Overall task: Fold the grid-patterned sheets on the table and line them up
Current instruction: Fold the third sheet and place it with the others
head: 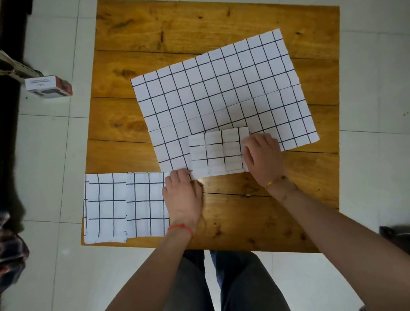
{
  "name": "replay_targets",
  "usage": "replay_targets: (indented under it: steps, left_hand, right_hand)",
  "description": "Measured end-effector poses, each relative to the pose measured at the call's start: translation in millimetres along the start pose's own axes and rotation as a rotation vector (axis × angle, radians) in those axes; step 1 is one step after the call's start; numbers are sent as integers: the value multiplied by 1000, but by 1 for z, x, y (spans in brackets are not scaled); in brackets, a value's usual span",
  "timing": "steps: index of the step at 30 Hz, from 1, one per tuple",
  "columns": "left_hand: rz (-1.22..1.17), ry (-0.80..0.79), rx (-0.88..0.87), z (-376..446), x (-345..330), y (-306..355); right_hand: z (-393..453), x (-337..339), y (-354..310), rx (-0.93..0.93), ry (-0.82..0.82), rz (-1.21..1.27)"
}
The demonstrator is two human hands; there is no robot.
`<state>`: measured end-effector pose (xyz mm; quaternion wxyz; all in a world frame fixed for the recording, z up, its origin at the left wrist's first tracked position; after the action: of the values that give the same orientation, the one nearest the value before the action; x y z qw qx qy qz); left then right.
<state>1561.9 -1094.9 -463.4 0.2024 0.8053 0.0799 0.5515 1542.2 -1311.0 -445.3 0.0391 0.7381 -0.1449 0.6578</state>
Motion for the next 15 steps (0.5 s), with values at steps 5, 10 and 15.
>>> replay_targets:
  steps: [5, 10, 15]
  left_hand:
    - [-372, -118, 444, 4, -16, -20]
    - [-790, -205, 870, -12, -63, -25]
    - [-1008, -237, 1050, -19, -80, -9]
  right_hand:
    - [59, 0, -12, 8, -39, 15]
    - [82, -12, -29, 90, -164, -17]
    - [83, -25, -32, 97, -250, -39]
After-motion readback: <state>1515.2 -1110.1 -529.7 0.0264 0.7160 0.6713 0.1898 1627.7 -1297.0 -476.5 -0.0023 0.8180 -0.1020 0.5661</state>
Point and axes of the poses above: each hand's wrist, its own z-axis towards the middle knuckle, its own x-axis out of the back of the hand, y = z × x, the point moved 9 cm from there along z, towards the middle knuckle, and after that the axes turned 8 degrees about -z, right-handed, at the moved point
